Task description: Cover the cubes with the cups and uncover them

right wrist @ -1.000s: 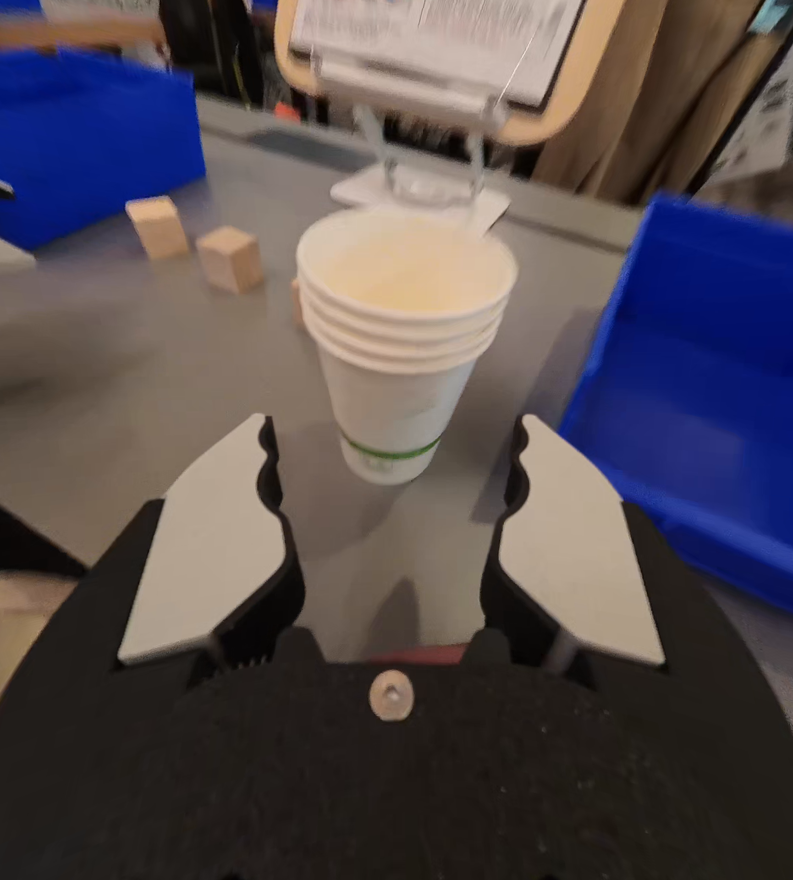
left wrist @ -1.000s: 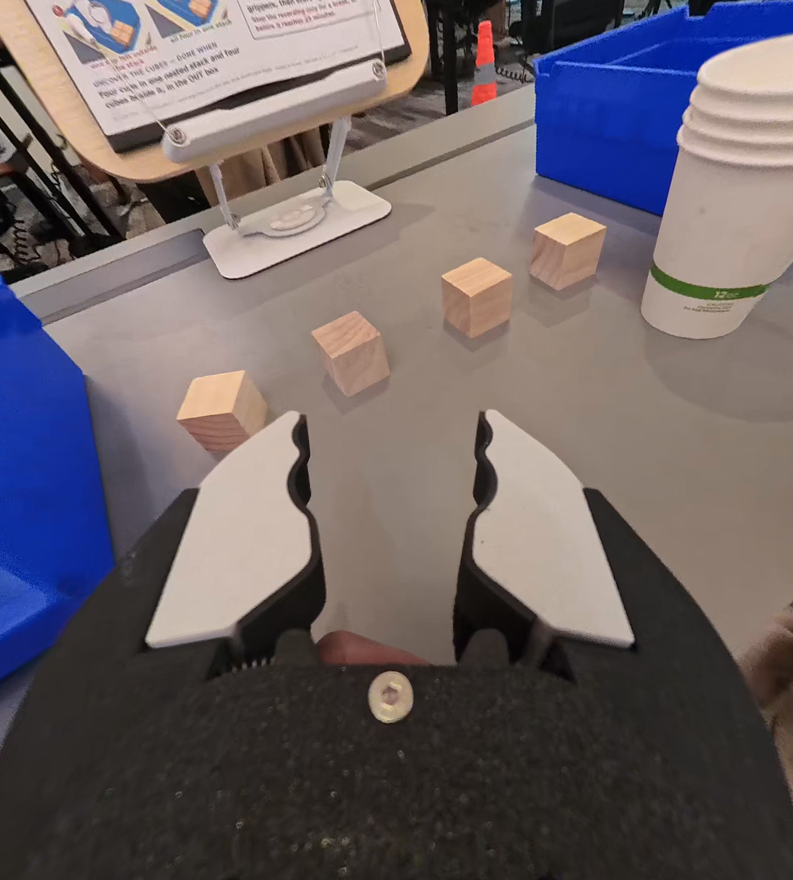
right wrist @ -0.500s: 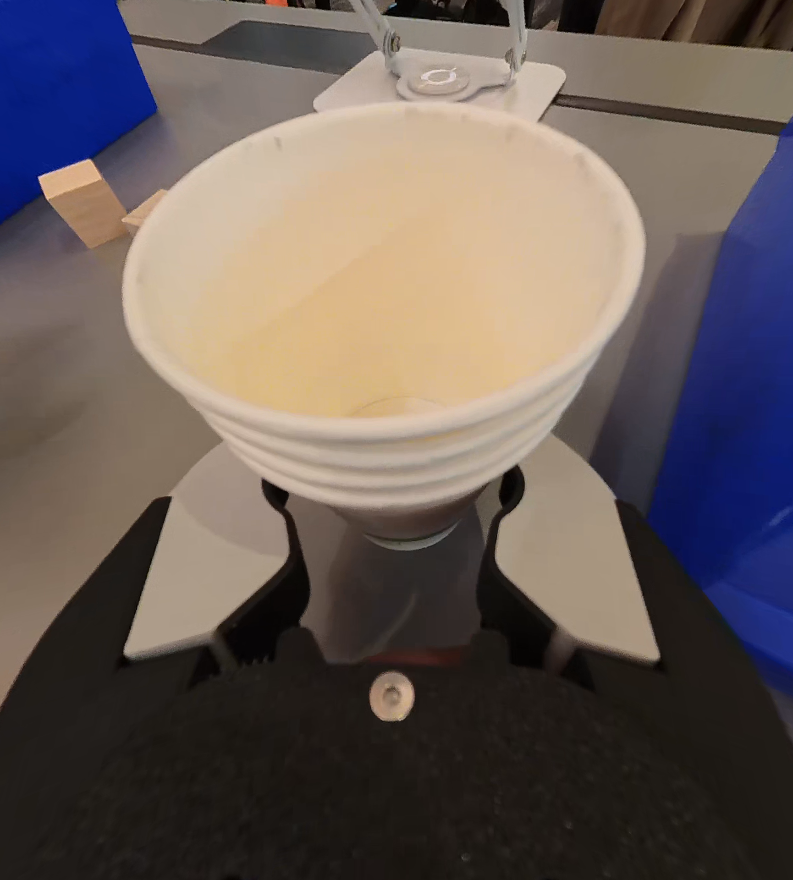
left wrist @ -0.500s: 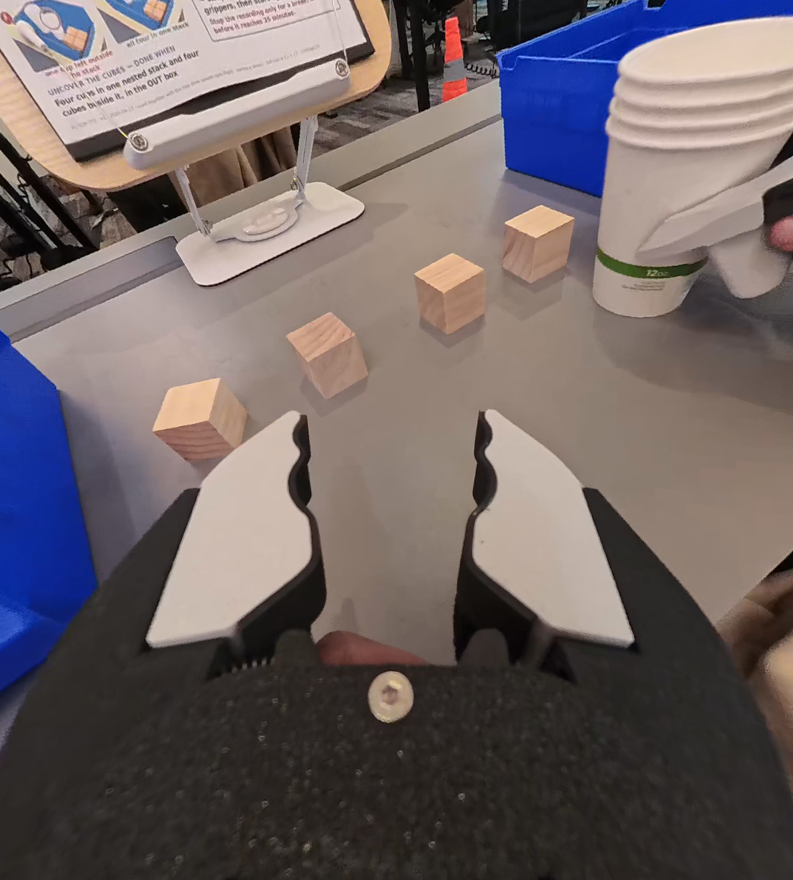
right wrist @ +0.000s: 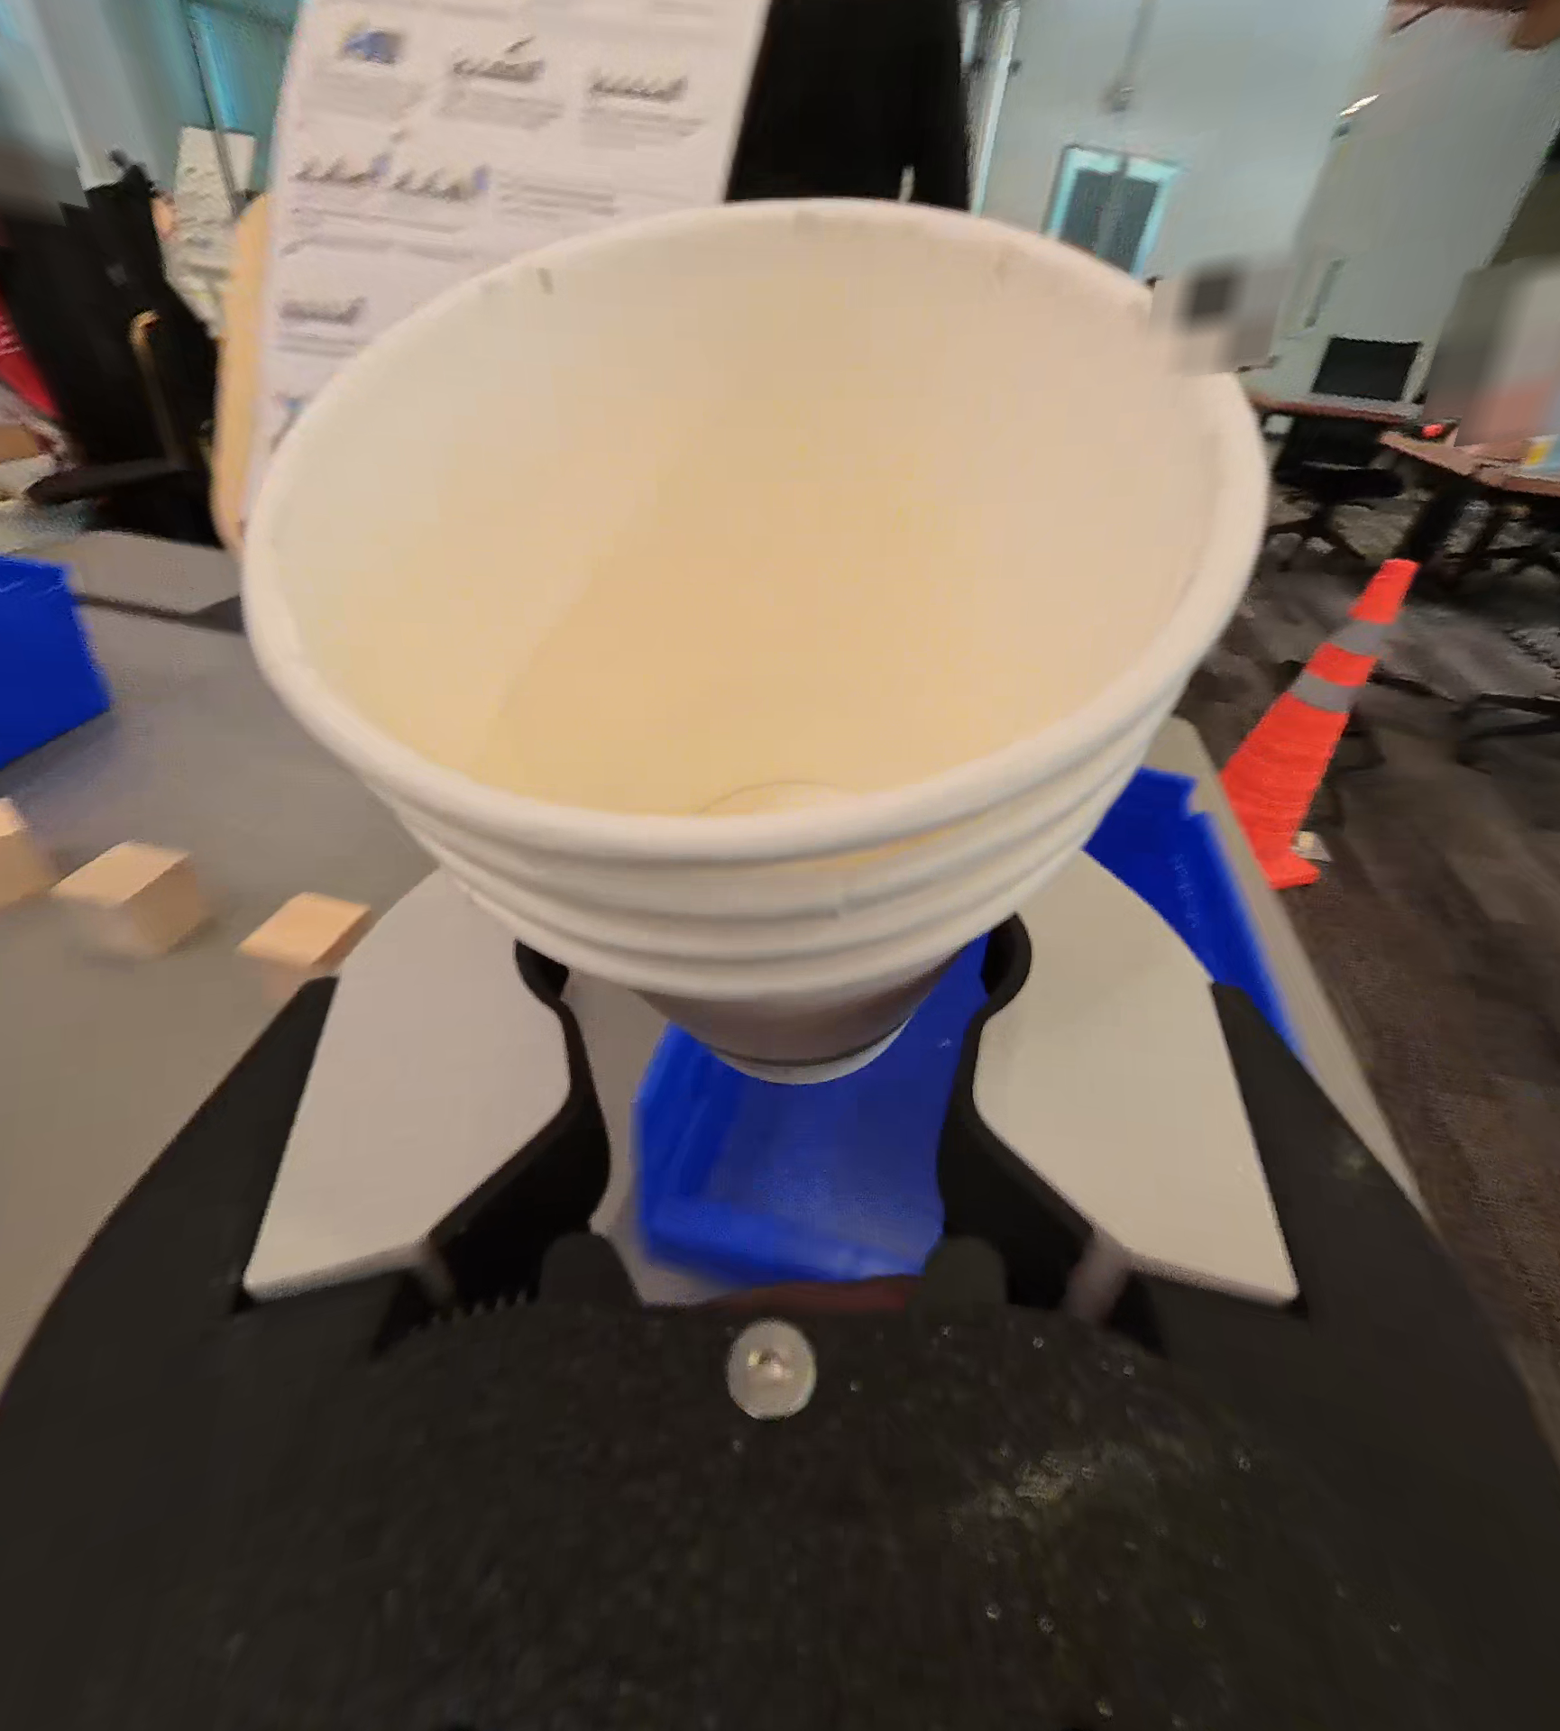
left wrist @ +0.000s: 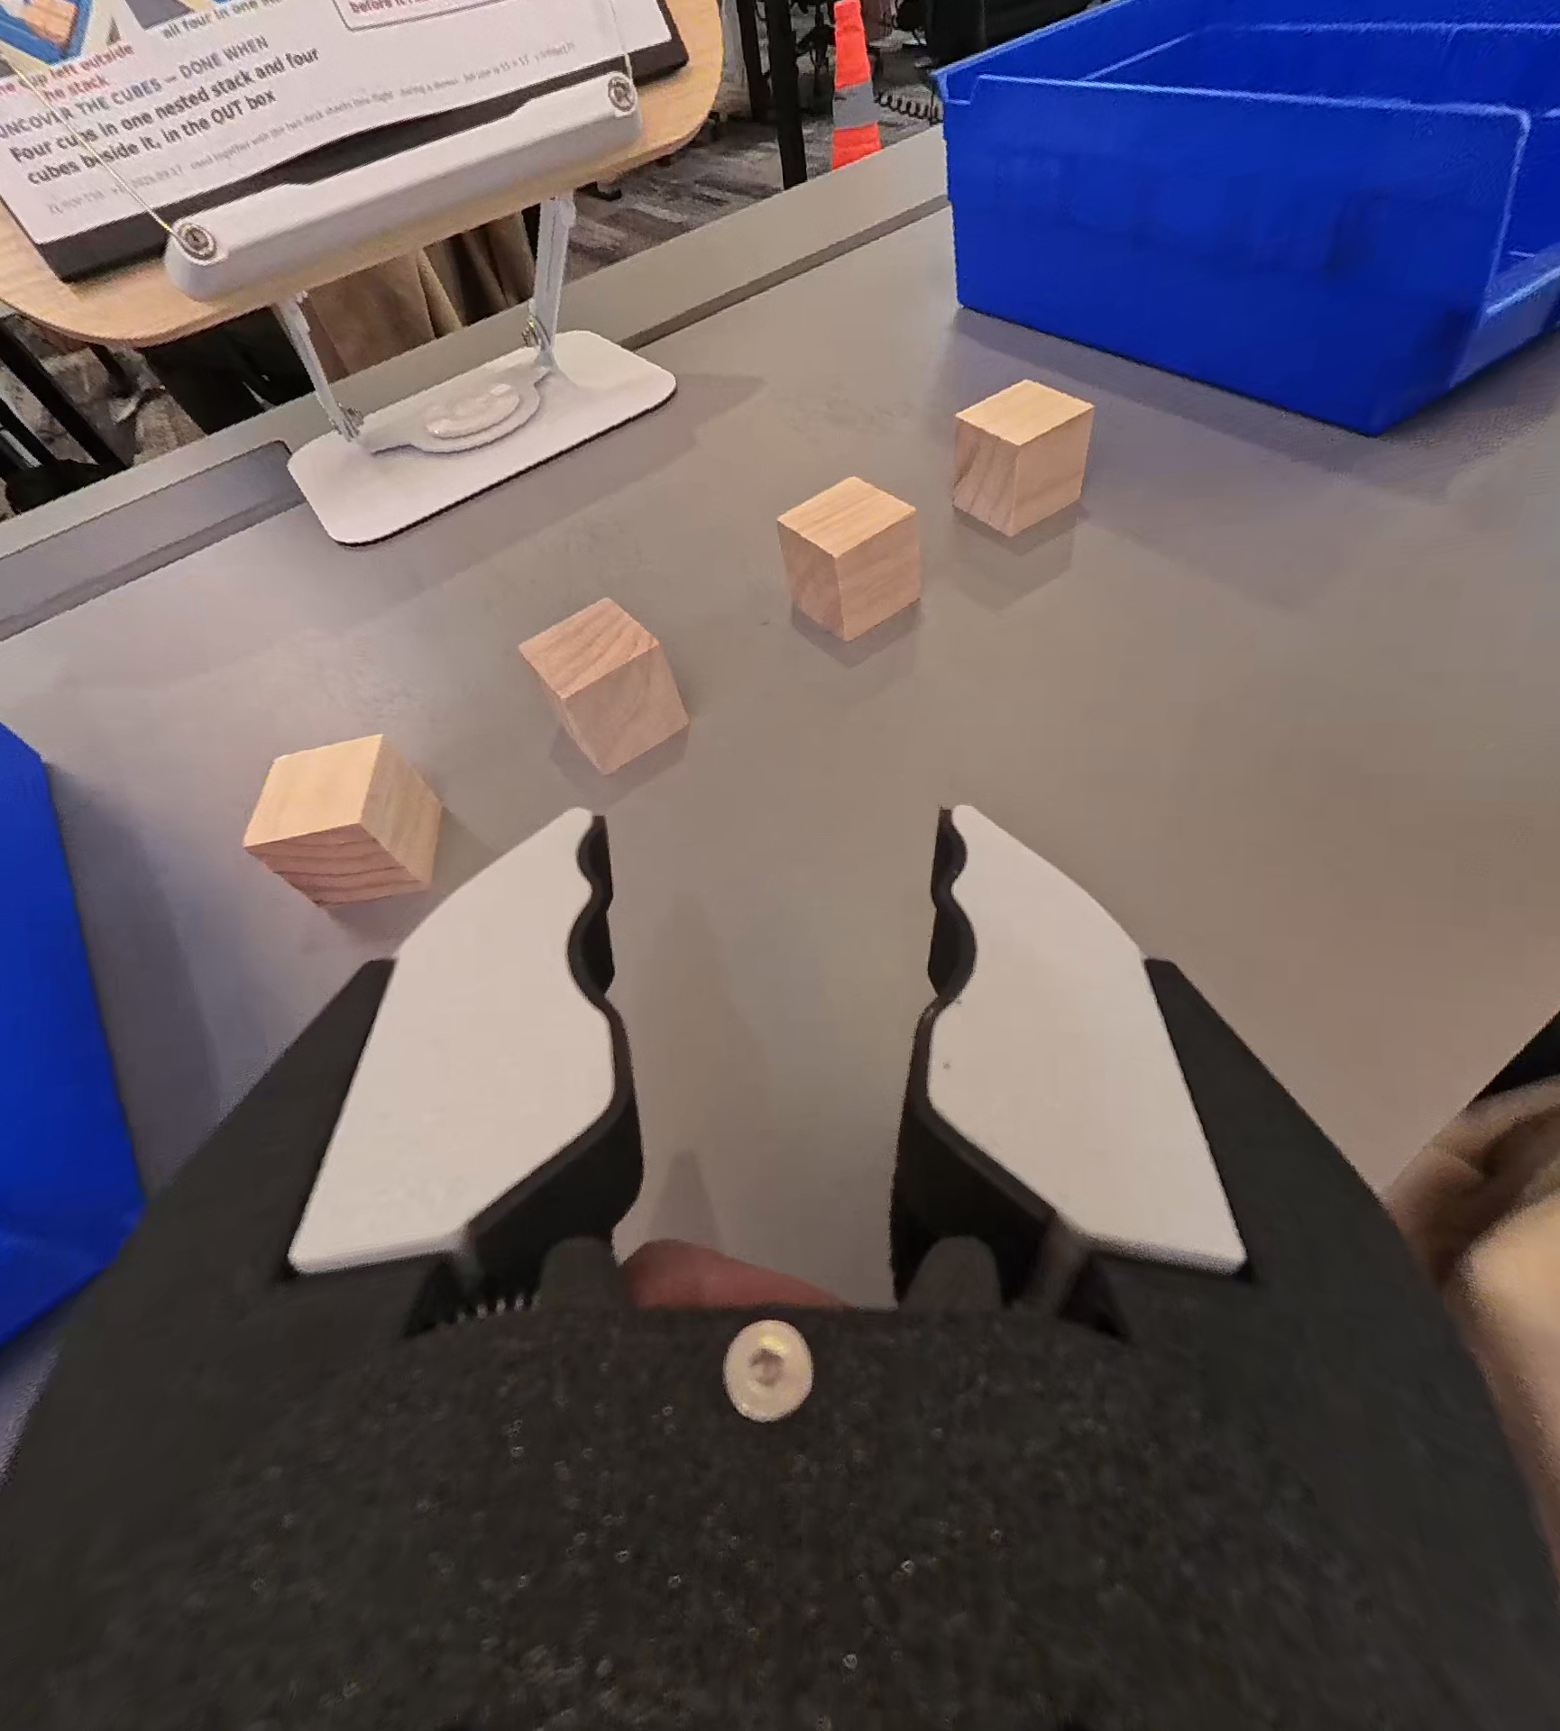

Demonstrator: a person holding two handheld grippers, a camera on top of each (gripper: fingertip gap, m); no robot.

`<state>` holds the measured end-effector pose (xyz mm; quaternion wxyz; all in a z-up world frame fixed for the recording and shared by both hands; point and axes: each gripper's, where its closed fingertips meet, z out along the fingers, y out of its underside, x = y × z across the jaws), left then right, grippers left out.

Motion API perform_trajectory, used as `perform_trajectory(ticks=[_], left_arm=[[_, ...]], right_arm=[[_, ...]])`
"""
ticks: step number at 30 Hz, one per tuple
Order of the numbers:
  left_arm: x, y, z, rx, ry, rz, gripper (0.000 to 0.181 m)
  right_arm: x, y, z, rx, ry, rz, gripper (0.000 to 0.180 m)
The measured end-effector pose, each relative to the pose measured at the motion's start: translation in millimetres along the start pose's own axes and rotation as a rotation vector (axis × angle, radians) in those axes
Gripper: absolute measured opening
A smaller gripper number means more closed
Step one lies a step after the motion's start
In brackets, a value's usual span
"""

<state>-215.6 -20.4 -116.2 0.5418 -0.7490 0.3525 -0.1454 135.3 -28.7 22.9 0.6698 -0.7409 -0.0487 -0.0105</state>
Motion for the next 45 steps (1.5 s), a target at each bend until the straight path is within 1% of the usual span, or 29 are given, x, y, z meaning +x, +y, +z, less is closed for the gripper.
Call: perform_trajectory(ticks=[2,4,6,9,11,13,15,19,26,28,33,34,35,36,38,40,43,45], left_arm=[[3,1,1,-0.010,0.009,0.000,0.066],[4,1,0,-0.014,0.004,0.016,0.066],[4,2,0,-0.019,-0.008,0.031,0.066],[5,0,-2,-0.012,-0.018,0.037,0.066],[6,-1,-2,-0.008,-0.015,0.035,0.066],[7,0,-3,-0.013,-0.015,0.040,0.066],[6,1,-3,-0.014,-0.020,0.044,0.066],[5,0,-3,-0.013,-0.016,0.040,0.065],[7,0,-3,-0.012,-0.012,0.050,0.065],[8,1,-2,-0.015,-0.012,0.052,0.065],[8,-2,-5,-0.002,-0.017,0.054,0.065],[7,-2,-5,-0.001,-0.018,0.053,0.065],[6,-2,-5,-0.003,-0.021,0.049,0.065],[5,-2,-5,-0.003,-0.023,0.044,0.065],[3,0,-5,-0.007,-0.026,0.037,0.065],[-3,0,-5,-0.006,-0.045,0.036,0.065],[-14,-2,-6,0.010,-0.078,0.018,0.065],[-23,1,-5,0.001,-0.099,0.017,0.066]], right_arm=[[33,-7,26,0.022,0.027,0.008,0.089],[54,-1,64,0.034,0.015,0.038,0.089],[68,19,104,-0.045,0.002,0.126,0.089],[91,53,158,-0.153,0.064,0.137,0.089],[98,79,187,-0.239,0.059,0.180,0.089],[99,102,202,-0.339,0.055,0.221,0.089],[98,112,212,-0.367,0.049,0.232,0.089],[103,131,223,-0.421,0.085,0.161,0.089],[103,153,228,-0.480,0.054,0.237,0.090],[105,153,229,-0.467,0.054,0.257,0.090],[100,159,223,-0.494,0.048,0.222,0.092],[96,161,221,-0.517,0.034,0.223,0.094],[92,163,217,-0.540,0.017,0.226,0.105],[89,164,211,-0.563,0.003,0.227,0.109],[78,156,193,-0.572,-0.033,0.223,0.109],[63,132,165,-0.487,-0.068,0.229,0.106],[38,77,107,-0.226,-0.079,0.175,0.100],[17,49,63,-0.049,-0.066,0.179,0.090]])
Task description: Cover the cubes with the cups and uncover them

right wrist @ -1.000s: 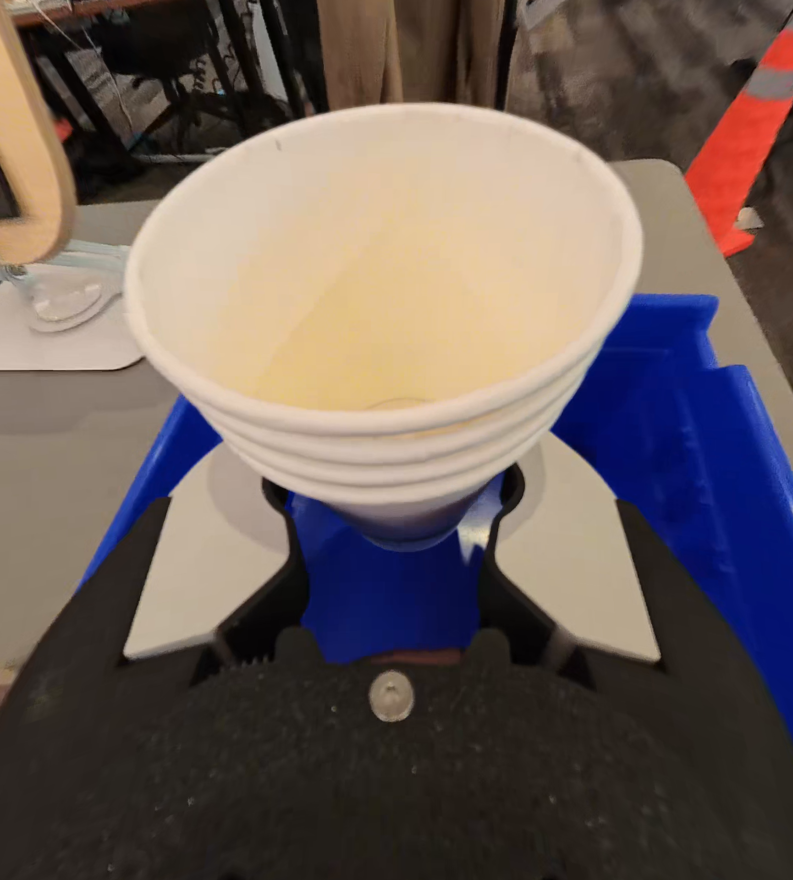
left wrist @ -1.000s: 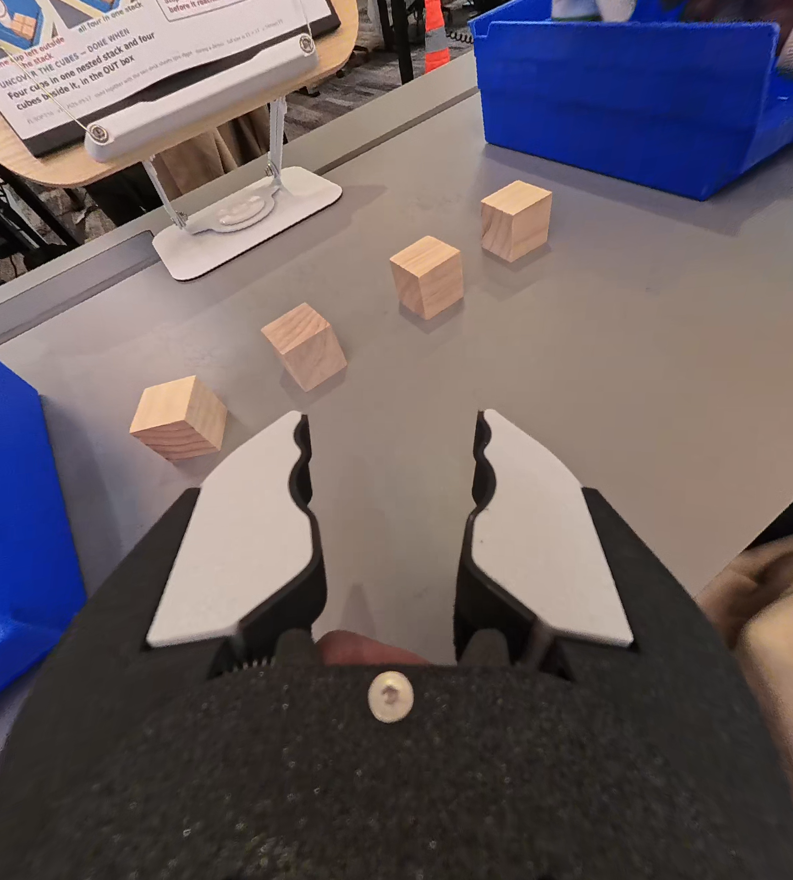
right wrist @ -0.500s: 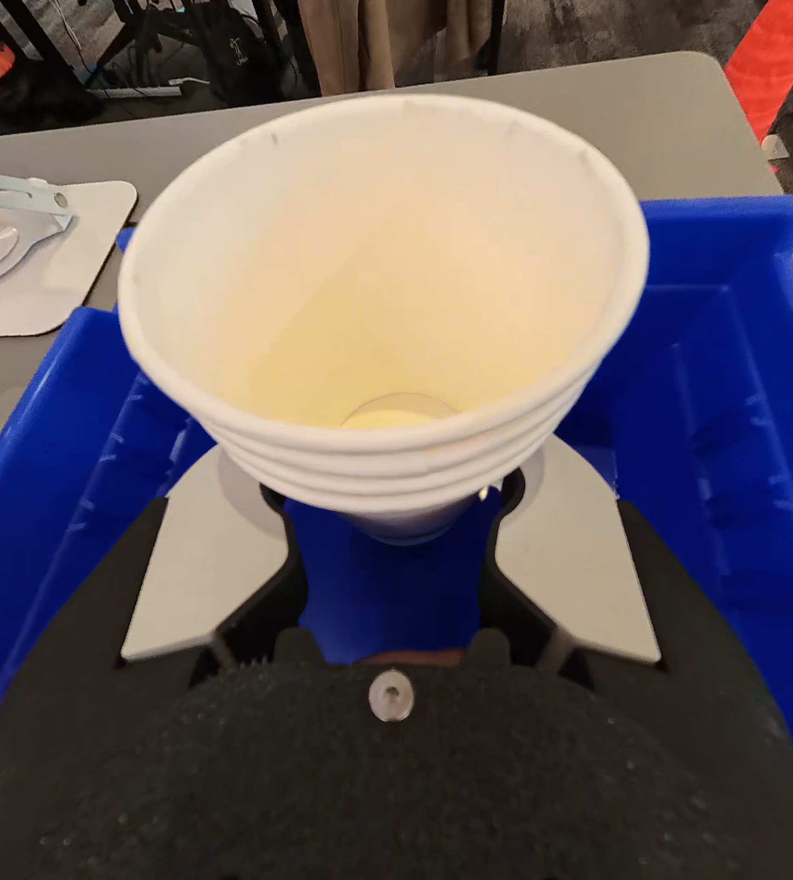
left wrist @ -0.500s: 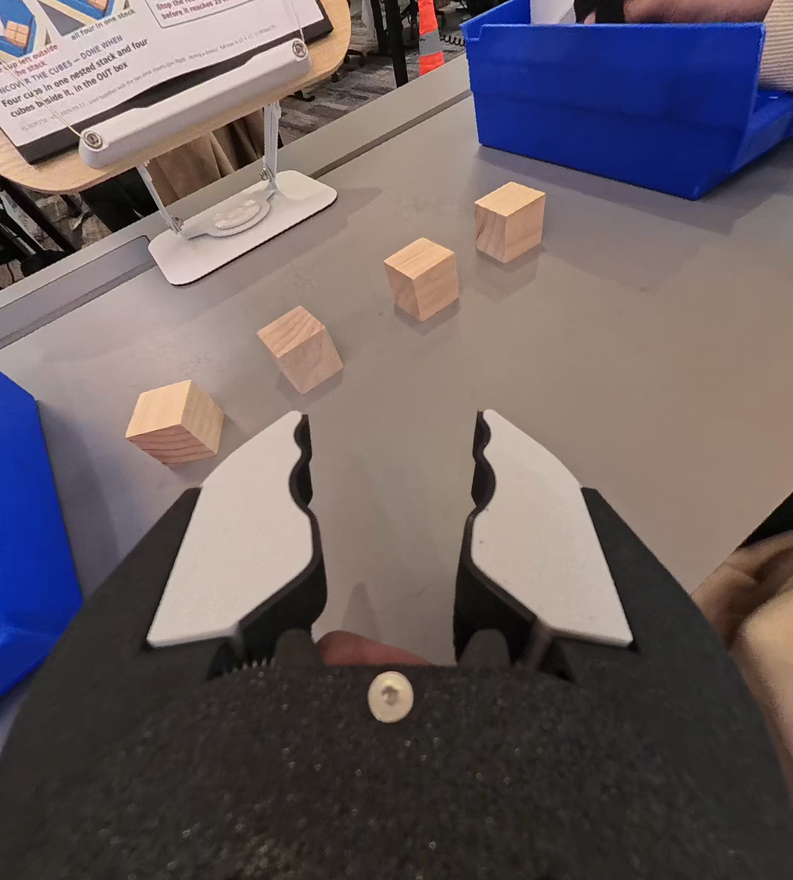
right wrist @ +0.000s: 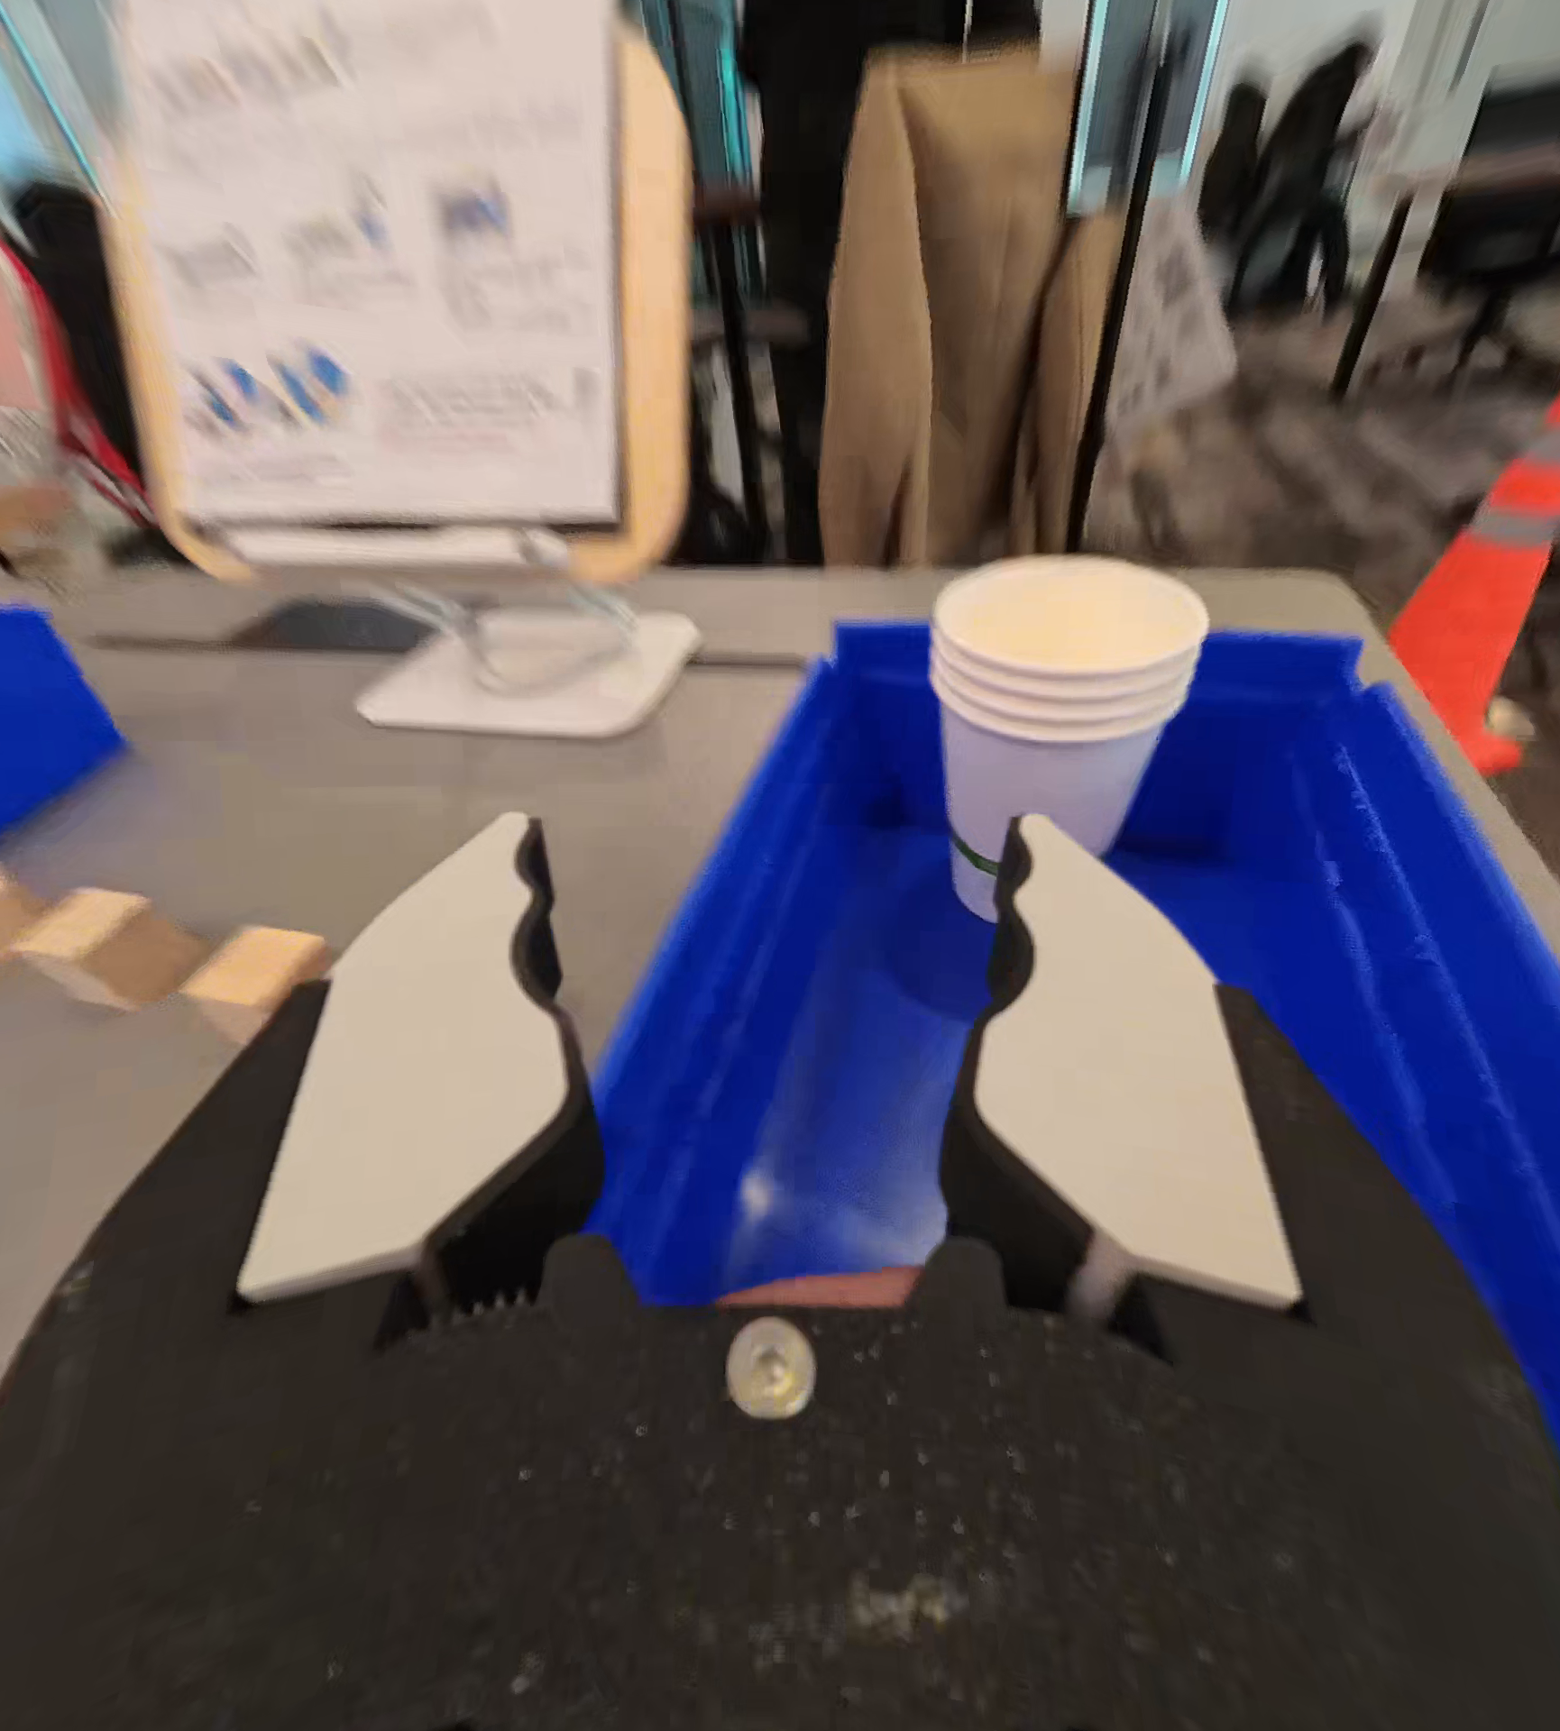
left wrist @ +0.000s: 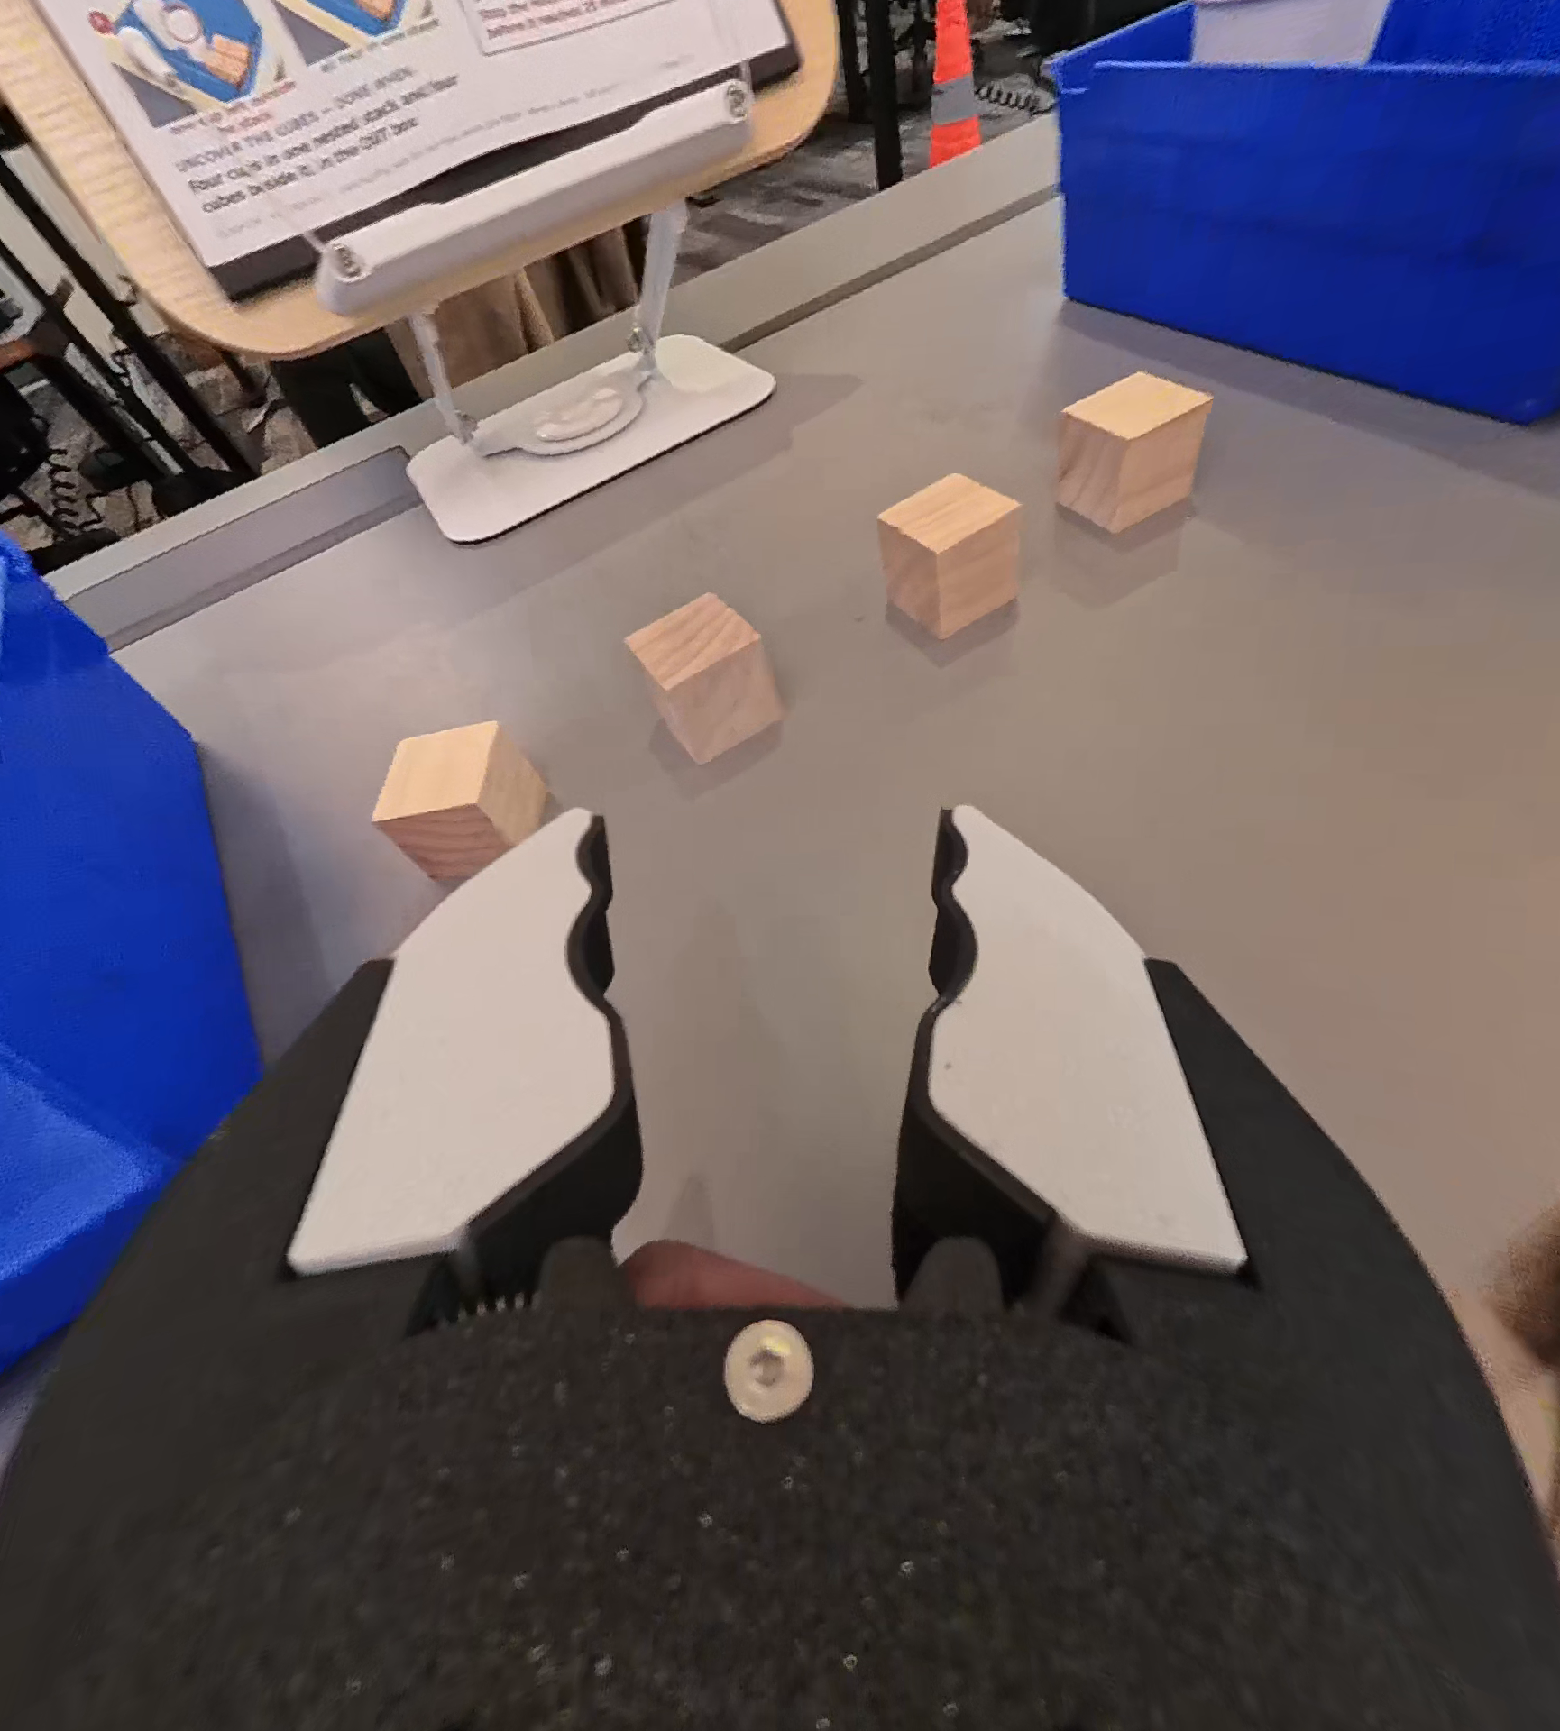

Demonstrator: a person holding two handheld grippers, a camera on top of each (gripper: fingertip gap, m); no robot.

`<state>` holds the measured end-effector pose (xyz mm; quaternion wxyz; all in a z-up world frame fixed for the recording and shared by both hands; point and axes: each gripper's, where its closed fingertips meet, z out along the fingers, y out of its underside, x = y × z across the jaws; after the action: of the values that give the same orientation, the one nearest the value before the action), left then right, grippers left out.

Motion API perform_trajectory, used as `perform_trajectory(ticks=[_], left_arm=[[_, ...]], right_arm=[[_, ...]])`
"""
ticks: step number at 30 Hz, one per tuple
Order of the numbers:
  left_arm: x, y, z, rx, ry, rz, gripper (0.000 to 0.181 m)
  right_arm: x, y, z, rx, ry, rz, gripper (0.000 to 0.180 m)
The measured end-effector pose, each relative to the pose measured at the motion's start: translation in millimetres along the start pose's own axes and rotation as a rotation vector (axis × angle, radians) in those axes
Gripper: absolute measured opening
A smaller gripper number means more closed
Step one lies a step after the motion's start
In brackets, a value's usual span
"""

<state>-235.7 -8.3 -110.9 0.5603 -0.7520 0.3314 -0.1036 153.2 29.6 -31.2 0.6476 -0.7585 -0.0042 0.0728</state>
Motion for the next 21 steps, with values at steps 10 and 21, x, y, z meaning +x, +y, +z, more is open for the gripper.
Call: perform_trajectory(ticks=[10,21], left_arm=[[-38,2,1,0.069,-0.129,-0.153,0.065],[-20,8,8,0.012,-0.064,-0.137,0.066]], right_arm=[[-180,84,-49,-0.016,-0.338,-0.040,0.085],[-181,78,-45,-0.078,-0.360,-0.143,0.084]])
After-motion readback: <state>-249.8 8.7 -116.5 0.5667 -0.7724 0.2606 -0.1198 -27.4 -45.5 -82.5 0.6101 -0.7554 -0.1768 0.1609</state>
